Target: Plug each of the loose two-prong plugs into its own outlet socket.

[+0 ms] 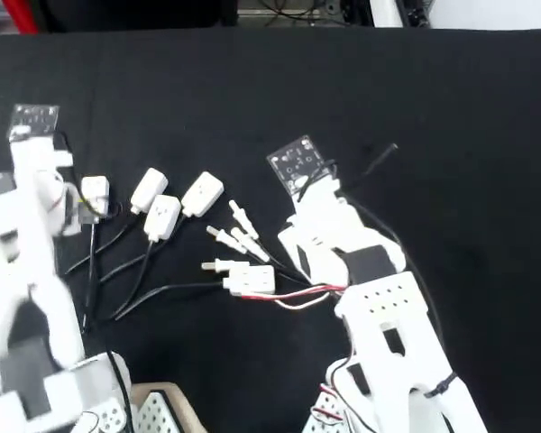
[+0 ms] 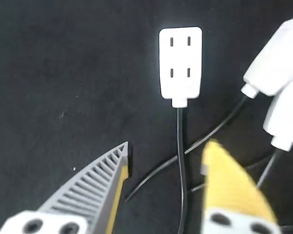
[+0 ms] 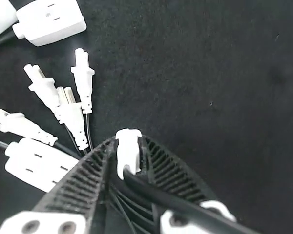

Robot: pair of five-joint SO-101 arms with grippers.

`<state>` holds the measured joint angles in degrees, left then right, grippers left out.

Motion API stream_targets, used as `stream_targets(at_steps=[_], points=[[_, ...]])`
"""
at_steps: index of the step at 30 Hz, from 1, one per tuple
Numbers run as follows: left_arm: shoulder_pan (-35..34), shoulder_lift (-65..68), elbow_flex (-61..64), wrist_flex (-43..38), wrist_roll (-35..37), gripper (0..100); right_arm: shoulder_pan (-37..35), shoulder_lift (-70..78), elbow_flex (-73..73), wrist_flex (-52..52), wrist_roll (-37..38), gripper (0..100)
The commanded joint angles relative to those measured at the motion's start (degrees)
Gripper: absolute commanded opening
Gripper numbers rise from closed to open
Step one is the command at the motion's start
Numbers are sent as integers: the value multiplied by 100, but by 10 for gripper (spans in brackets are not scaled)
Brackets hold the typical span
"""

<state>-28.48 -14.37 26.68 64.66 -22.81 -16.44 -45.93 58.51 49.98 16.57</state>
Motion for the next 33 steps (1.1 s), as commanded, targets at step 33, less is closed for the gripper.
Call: stream_targets(at_steps=[33], points=[[409, 4264, -3442, 229, -97, 197, 97, 13, -198, -237, 202, 12]])
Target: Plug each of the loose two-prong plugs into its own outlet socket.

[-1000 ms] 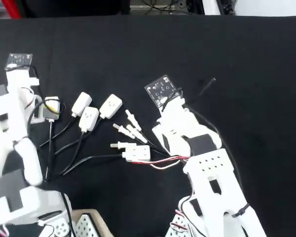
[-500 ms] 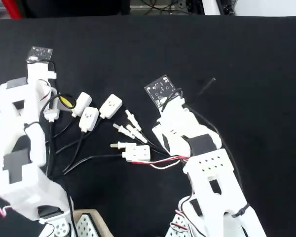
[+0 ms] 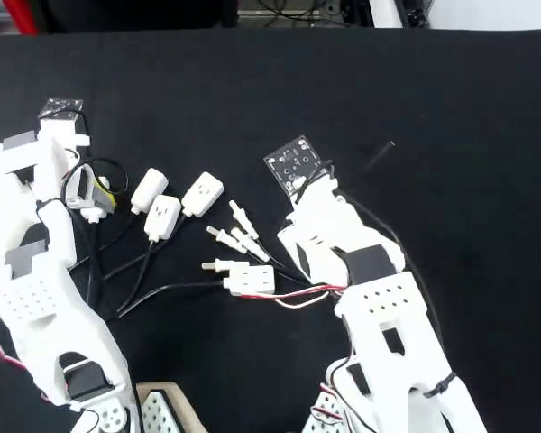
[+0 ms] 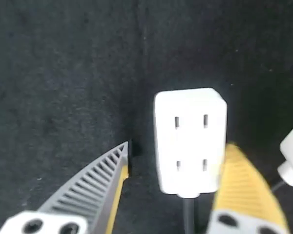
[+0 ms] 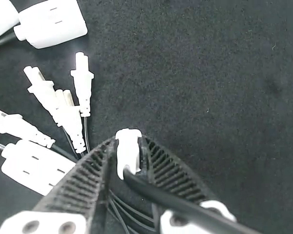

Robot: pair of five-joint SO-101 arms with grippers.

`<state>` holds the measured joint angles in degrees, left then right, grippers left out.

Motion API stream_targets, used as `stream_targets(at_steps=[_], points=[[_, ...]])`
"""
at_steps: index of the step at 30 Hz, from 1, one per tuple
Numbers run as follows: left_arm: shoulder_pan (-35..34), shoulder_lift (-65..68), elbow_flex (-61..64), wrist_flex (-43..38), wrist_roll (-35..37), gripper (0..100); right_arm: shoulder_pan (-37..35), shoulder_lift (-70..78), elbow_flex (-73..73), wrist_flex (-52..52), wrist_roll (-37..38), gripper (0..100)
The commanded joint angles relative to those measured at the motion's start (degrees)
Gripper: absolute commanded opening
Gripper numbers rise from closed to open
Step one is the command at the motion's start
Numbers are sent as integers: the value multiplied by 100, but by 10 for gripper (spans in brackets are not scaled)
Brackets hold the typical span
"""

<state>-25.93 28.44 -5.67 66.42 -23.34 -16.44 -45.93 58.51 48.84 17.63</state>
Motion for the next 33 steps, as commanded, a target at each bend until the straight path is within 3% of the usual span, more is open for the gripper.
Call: stream_targets(at_steps=[1, 9, 17, 20, 29, 33], points=[[163, -18, -154, 53, -44, 188, 97, 13, -198, -105, 167, 12], [198, -18, -57, 9, -44, 106, 290, 13, -242, -97, 255, 12], [435, -325, 207, 62, -53, 85, 281, 13, -242, -97, 334, 12], [567, -949, 681, 62, -44, 24, 334, 13, -259, -35, 360, 12], [989, -4501, 2642, 185, -9, 30, 1565, 13, -1323, 1134, 369, 12], [1736, -5749, 3020, 369, -9, 30, 2277, 13, -1886, 1811, 782, 12]])
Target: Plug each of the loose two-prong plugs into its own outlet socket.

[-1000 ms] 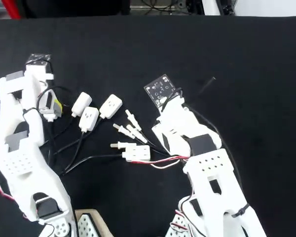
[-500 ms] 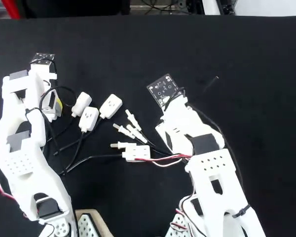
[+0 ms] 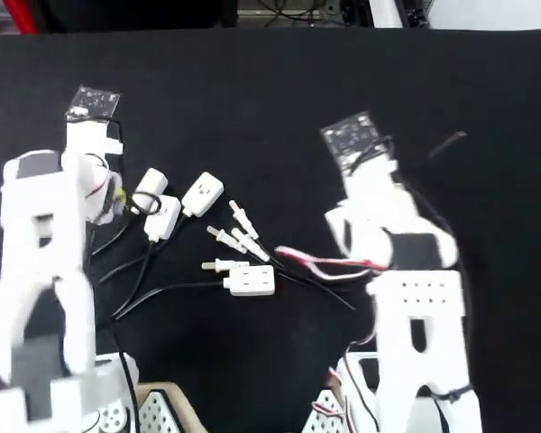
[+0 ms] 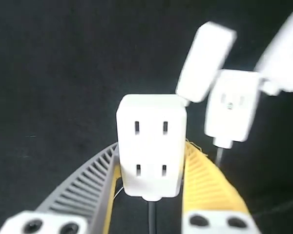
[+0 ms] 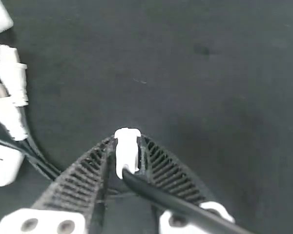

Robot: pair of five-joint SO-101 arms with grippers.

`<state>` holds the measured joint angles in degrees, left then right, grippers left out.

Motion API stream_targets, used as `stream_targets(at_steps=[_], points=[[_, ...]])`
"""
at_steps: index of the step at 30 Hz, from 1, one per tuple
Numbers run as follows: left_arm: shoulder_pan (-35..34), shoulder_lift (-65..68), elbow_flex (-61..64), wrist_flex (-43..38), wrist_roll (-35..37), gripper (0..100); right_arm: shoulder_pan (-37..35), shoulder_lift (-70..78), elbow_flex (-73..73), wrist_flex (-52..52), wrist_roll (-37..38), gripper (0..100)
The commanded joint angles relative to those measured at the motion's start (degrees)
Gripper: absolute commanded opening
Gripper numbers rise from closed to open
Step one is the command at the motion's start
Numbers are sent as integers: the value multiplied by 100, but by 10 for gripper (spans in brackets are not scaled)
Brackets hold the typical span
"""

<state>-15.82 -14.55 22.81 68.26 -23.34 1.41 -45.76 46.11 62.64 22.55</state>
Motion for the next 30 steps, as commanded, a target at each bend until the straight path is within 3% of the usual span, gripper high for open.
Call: stream_targets(at_steps=[1, 6, 11, 21, 26, 30], points=[[1086, -1556, 180, 229, -9, 30, 712, -4, -778, 589, 387, 12], [2853, -985, 119, -387, 35, 30, 1459, -4, -1007, 633, 308, 12], [3864, 519, -277, -1099, -193, 30, 1908, 4, -1051, 510, 273, 12], [5226, 2558, -1921, -1231, -659, 30, 2760, 4, -1420, 571, 290, 12], [5279, 3534, -2484, -1187, -677, 33, 2716, 4, -1385, 571, 457, 12], [5288, 3771, -3143, -378, -404, 222, 2708, 4, -1385, 580, 457, 12]])
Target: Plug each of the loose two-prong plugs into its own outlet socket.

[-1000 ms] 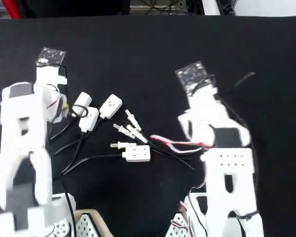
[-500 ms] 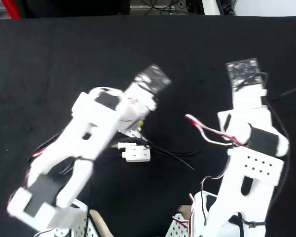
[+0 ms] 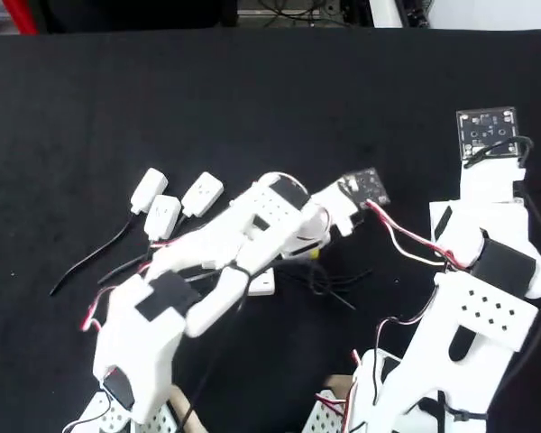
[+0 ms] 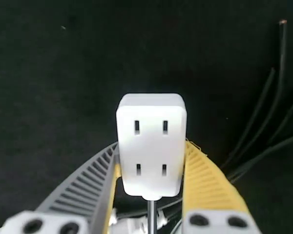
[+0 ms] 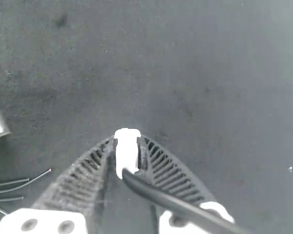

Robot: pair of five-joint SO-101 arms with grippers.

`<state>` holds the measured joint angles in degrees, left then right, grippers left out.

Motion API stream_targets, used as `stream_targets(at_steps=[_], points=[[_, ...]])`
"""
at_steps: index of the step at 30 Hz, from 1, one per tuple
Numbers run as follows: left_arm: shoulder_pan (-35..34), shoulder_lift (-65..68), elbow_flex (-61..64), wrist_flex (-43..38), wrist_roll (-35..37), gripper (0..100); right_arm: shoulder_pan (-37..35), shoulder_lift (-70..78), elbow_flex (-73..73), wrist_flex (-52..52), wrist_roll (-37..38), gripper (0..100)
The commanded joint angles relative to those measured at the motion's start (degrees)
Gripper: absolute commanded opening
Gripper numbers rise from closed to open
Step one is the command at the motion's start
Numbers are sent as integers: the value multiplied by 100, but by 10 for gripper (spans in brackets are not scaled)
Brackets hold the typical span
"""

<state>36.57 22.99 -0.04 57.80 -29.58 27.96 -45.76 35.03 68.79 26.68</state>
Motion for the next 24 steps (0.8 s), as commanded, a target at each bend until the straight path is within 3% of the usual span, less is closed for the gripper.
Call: stream_targets(at_steps=[1, 11, 17, 24], points=[[48, 18, -1033, 818, 387, 267, 44, 4, -277, -35, 44, 12], [-382, -193, -2132, 1899, 1547, 283, -519, 382, -321, 141, 70, 12], [-593, -1169, -1991, 2541, 1697, 295, -536, 866, -505, 141, 229, 12], [-954, -2259, -1130, 2365, 1811, 322, -642, 1068, -505, -18, 229, 12]])
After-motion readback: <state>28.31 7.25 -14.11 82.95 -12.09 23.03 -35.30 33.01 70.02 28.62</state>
